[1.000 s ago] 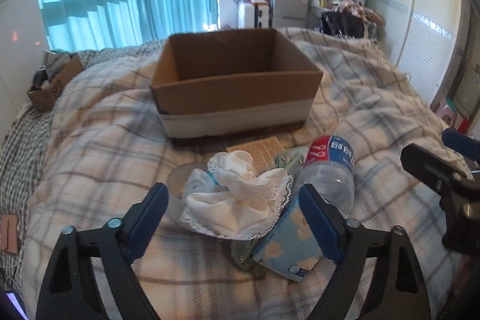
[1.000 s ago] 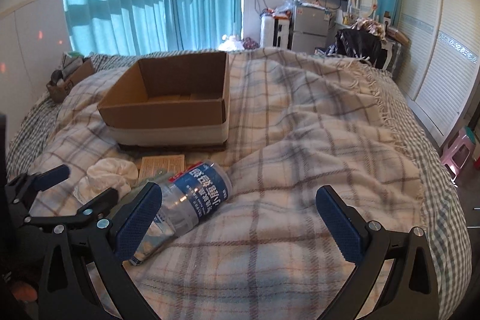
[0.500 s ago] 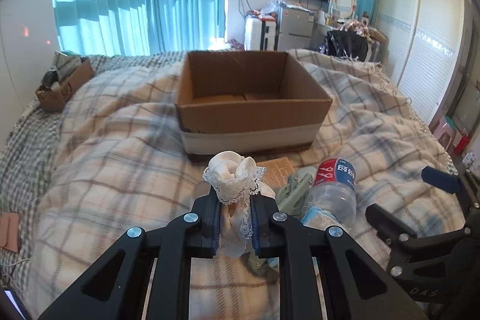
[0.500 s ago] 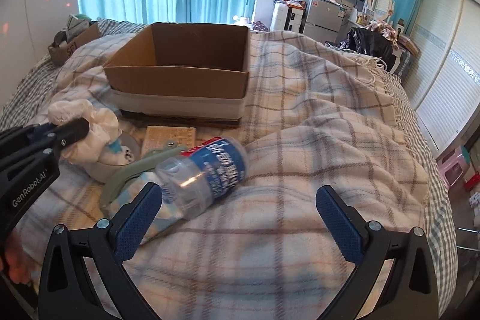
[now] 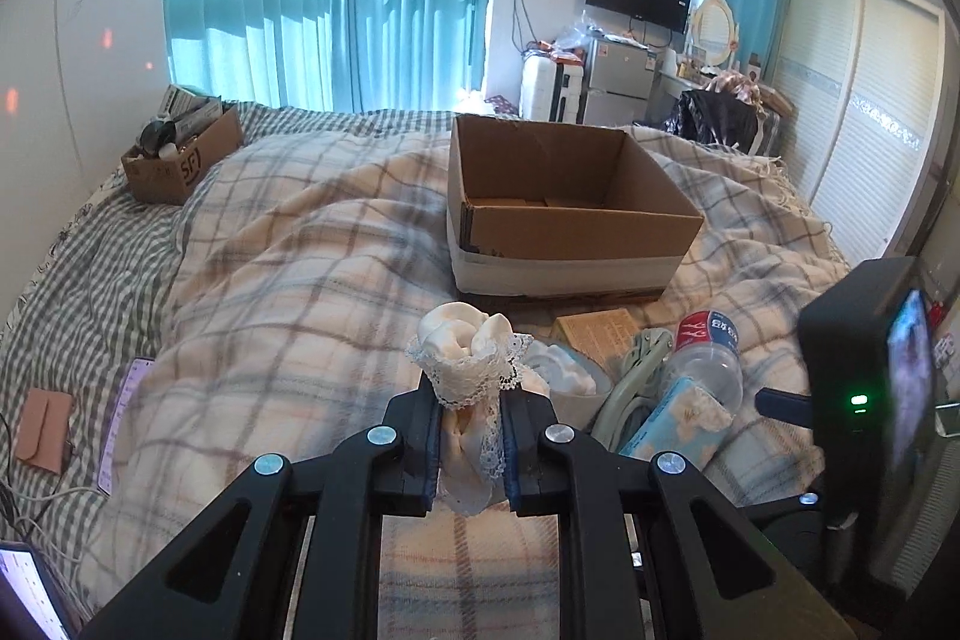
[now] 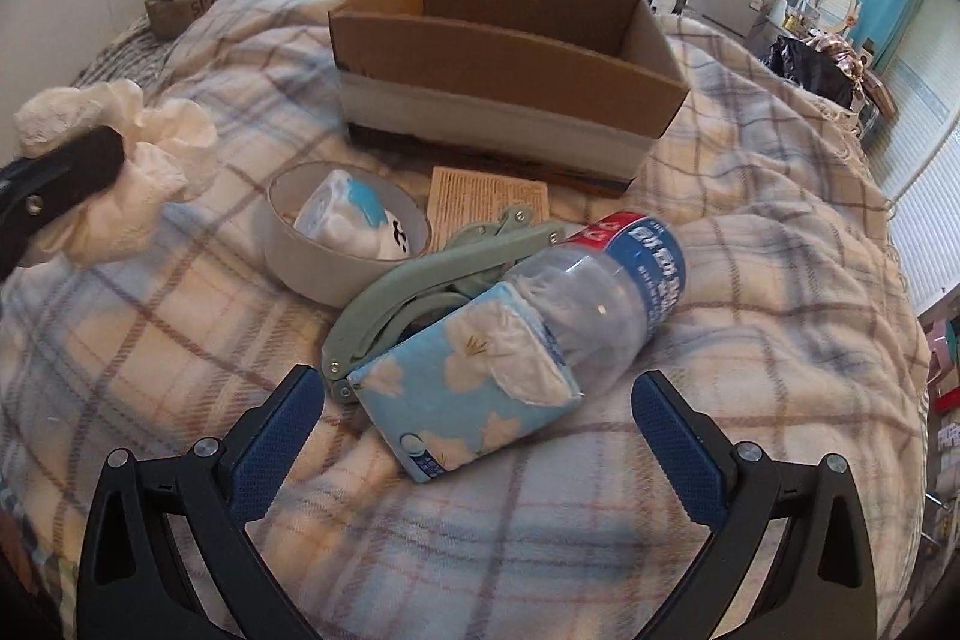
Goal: Organize objects
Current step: 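Grasp the white lace cloth with the left tool while the right tool grasps the floral tissue pack, then carry both items over the box and open both tools to drop them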
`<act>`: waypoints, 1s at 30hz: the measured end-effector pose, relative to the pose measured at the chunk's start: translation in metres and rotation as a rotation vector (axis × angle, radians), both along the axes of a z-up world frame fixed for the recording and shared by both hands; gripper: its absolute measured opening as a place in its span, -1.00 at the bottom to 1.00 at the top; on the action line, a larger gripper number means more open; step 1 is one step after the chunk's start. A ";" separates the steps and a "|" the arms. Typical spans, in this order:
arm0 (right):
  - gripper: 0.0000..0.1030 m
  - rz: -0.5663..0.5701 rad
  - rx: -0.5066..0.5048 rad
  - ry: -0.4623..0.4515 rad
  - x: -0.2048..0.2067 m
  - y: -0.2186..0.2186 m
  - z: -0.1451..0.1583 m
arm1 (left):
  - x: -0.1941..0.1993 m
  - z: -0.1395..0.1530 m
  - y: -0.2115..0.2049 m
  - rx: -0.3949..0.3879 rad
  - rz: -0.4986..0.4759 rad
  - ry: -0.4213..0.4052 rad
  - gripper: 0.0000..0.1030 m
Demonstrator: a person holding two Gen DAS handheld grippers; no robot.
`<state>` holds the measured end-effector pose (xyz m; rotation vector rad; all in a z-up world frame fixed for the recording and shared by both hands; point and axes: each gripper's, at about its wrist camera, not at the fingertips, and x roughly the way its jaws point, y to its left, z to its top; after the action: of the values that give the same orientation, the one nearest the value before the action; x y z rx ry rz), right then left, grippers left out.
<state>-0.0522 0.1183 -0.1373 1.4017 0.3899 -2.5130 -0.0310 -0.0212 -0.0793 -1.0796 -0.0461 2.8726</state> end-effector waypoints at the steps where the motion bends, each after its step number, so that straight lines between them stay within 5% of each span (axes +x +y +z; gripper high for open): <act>1: 0.99 0.002 0.013 -0.013 -0.001 -0.001 -0.004 | 0.001 -0.002 0.000 0.001 -0.003 -0.002 -0.69; 6: 0.95 0.023 0.053 -0.040 -0.004 -0.009 -0.020 | 0.001 -0.010 0.001 0.007 -0.014 -0.028 -0.69; 8: 0.65 0.025 0.063 -0.054 -0.005 -0.009 -0.025 | 0.001 -0.010 0.001 0.011 -0.016 -0.031 -0.69; 11: 0.61 0.029 0.055 -0.052 -0.003 -0.007 -0.024 | 0.002 -0.009 0.002 0.011 -0.019 -0.031 -0.69; 21: 0.60 0.088 -0.063 0.135 0.025 0.005 0.045 | 0.003 -0.001 0.006 0.009 -0.037 -0.019 -0.69; 30: 0.60 0.094 -0.094 0.297 -0.006 0.035 0.132 | -0.036 0.036 0.018 0.027 -0.096 -0.003 -0.69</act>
<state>-0.0586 0.1533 -0.0049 0.9546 0.3757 -2.6270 -0.0668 -0.0027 -0.0431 -1.0511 -0.0321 2.7775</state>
